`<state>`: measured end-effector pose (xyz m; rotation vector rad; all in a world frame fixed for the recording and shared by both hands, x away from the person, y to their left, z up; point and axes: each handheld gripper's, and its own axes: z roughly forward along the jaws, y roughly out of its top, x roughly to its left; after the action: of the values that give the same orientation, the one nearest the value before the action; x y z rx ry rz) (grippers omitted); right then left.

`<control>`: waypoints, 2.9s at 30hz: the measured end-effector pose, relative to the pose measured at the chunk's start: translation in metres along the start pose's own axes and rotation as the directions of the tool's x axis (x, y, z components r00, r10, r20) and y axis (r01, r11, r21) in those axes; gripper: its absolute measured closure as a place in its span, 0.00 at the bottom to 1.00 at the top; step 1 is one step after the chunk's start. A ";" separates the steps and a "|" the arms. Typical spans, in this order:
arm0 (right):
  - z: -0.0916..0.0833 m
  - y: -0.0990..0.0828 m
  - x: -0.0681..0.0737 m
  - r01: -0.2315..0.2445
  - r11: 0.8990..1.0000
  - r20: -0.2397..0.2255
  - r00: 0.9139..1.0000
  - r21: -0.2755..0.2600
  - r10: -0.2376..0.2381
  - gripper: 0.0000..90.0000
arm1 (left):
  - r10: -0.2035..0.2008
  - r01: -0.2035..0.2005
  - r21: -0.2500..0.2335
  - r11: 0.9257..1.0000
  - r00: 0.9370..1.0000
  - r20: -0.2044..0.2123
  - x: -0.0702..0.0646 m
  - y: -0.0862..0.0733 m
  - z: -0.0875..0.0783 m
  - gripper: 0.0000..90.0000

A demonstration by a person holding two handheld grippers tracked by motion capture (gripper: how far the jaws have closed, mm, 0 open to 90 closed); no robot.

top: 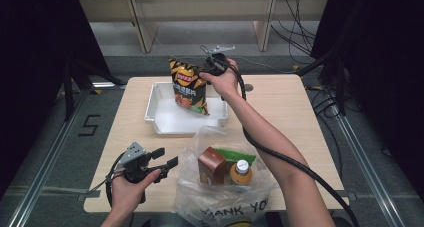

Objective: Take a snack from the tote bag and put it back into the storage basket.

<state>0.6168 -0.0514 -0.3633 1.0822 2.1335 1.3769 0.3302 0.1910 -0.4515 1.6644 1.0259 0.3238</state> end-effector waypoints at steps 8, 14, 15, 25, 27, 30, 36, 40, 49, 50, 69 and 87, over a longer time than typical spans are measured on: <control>-0.016 -0.005 0.002 -0.007 1.000 0.015 1.000 0.015 0.007 0.41 | 0.002 -0.003 -0.036 0.999 1.000 -0.012 0.000 0.003 -0.002 0.36; -0.027 -0.012 0.007 -0.005 1.000 -0.011 1.000 0.026 0.005 0.43 | 0.005 -0.005 -0.042 0.999 1.000 -0.006 0.001 0.003 -0.001 0.36; -0.029 -0.014 0.007 -0.002 1.000 -0.015 1.000 0.030 0.003 0.44 | 0.006 -0.007 -0.038 0.999 1.000 -0.020 0.002 0.003 -0.001 0.36; -0.037 -0.027 0.007 0.025 0.998 -0.078 0.997 0.053 -0.021 0.62 | 0.007 -0.008 -0.036 0.999 1.000 -0.027 0.004 0.002 0.000 0.37; -0.040 -0.027 0.008 0.024 0.998 -0.092 0.996 0.057 -0.019 0.67 | 0.006 -0.008 -0.033 0.999 0.999 -0.032 0.004 0.002 0.000 0.37; -0.041 -0.028 0.008 0.031 0.998 -0.127 0.992 0.054 -0.024 0.73 | 0.010 -0.011 -0.030 1.000 1.000 -0.029 0.004 0.002 0.000 0.37; -0.039 -0.032 0.006 0.023 0.998 -0.140 0.990 0.054 -0.015 0.76 | -0.007 0.007 -0.030 1.000 1.000 -0.025 0.002 0.001 0.002 0.37; -0.037 -0.035 0.003 0.015 0.997 -0.134 0.991 0.073 -0.006 0.80 | 0.010 -0.011 -0.027 1.000 1.000 -0.019 0.003 0.001 0.002 0.37; -0.033 -0.039 0.003 0.034 0.997 -0.125 0.992 0.073 -0.025 0.89 | 0.011 -0.011 -0.026 1.000 1.000 -0.028 0.001 0.002 0.001 0.36; -0.033 -0.039 0.003 0.035 0.997 -0.125 0.992 0.073 -0.026 0.90 | 0.009 -0.010 -0.027 1.000 1.000 -0.028 0.001 0.002 0.000 0.36; -0.019 -0.049 0.012 0.066 0.988 -0.193 0.980 0.137 -0.038 1.00 | 0.014 -0.014 -0.021 1.000 1.000 -0.027 0.001 0.000 0.000 0.36; 0.001 -0.057 0.014 0.078 0.977 -0.206 0.978 0.199 -0.036 1.00 | 0.020 -0.020 -0.009 1.000 1.000 -0.023 0.000 -0.003 -0.001 0.36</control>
<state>0.5862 -0.0531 -0.4132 0.9808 2.4804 1.3096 0.3283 0.1916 -0.4543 1.6668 1.0235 0.3609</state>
